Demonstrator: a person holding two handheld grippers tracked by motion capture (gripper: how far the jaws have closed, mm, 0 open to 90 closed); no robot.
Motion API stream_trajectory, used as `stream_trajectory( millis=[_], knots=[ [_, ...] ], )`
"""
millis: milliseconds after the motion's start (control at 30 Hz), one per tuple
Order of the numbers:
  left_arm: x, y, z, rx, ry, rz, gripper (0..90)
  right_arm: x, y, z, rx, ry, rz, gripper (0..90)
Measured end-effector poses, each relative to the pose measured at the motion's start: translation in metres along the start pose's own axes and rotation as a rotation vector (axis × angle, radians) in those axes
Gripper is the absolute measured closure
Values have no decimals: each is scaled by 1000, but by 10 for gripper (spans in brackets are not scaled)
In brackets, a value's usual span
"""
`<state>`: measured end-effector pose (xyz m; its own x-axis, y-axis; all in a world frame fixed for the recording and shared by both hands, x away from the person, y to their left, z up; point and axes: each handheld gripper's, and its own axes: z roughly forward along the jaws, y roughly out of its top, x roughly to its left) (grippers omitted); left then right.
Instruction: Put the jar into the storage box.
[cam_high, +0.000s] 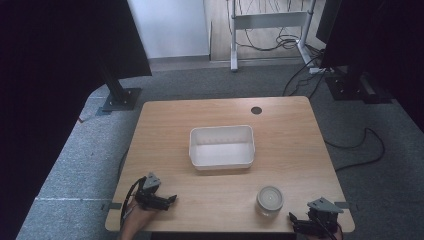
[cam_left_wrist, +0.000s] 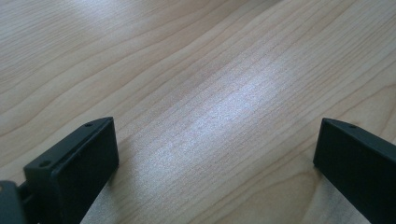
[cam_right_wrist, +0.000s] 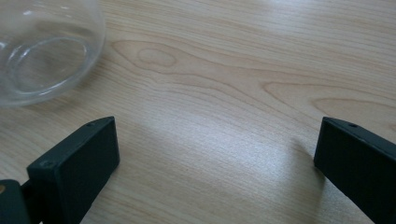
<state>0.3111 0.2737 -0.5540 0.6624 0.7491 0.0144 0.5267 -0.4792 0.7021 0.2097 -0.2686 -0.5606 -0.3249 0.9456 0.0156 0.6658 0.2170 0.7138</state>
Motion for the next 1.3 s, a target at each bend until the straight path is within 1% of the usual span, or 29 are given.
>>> stream_trajectory(
  millis=[333, 567, 667, 700, 867, 1000, 1200, 1300],
  knots=[
    [0, 0, 0, 0, 0, 0, 0, 4, 4, -9, -28, 16, -4, 0],
    [0, 0, 0, 0, 0, 0, 0, 8, 9, -17, -55, 51, -12, 0],
    [0, 0, 0, 0, 0, 0, 0, 9, 10, -19, -62, 56, -12, 0],
    [0, 0, 0, 0, 0, 0, 0, 10, 12, -22, -70, 67, -13, 0],
    [0, 0, 0, 0, 0, 0, 0, 13, 15, -26, -78, 77, -22, 0],
    [0, 0, 0, 0, 0, 0, 0, 17, 18, -29, -79, 86, -44, 0],
    [0, 0, 0, 0, 0, 0, 0, 23, 23, -33, -98, 111, -56, 0],
    [0, 0, 0, 0, 0, 0, 0, 27, 26, -36, -112, 125, -70, 0]
  ],
)
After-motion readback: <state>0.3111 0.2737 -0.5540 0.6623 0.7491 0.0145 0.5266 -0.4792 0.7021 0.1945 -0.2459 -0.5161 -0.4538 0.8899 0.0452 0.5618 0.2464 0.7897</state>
